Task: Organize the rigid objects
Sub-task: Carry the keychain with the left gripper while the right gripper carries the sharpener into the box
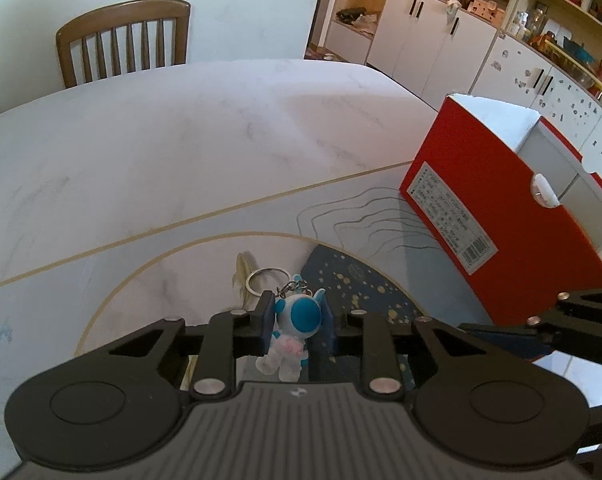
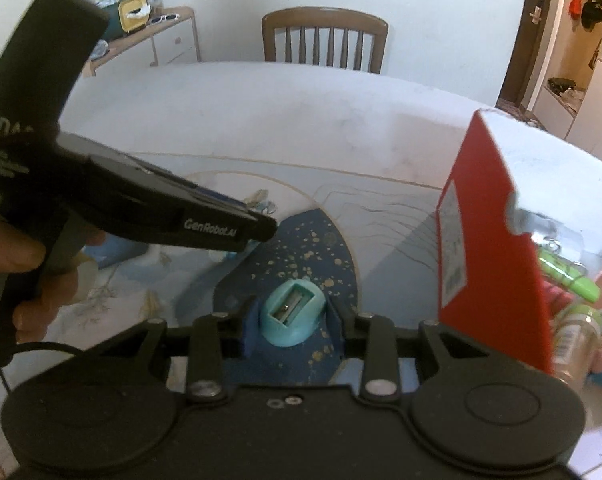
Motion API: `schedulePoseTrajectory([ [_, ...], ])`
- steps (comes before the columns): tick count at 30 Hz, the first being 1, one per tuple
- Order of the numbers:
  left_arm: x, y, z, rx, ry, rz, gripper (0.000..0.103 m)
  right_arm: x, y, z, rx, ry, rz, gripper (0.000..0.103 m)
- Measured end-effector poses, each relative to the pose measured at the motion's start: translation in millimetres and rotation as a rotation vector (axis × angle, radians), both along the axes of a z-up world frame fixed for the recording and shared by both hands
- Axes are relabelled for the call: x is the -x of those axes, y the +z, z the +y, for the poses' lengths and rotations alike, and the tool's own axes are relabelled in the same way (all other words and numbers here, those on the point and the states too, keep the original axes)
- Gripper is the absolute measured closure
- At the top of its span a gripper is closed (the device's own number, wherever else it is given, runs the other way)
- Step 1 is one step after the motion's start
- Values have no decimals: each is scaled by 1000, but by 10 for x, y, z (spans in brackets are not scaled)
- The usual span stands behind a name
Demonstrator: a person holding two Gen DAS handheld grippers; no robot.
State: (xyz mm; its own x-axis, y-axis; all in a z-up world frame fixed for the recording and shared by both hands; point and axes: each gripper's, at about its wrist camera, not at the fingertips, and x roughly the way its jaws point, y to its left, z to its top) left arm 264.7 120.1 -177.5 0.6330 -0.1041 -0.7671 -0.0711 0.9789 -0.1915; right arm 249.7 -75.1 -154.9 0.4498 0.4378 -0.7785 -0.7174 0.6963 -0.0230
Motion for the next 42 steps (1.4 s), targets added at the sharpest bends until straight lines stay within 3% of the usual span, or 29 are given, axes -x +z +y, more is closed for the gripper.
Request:
schedulePoseTrajectory([
  [13,286,412,-90,51,27,-15,79,177,502,-408,-47,-26,-31,69],
  [27,350,1030,-457,30,13,-77,79,50,1020,-957,-113,-69,-122,69],
  [42,-6,1350,-1232,9,-29,-115,79,-350,1070,-1710,-113,-95,-150,69],
])
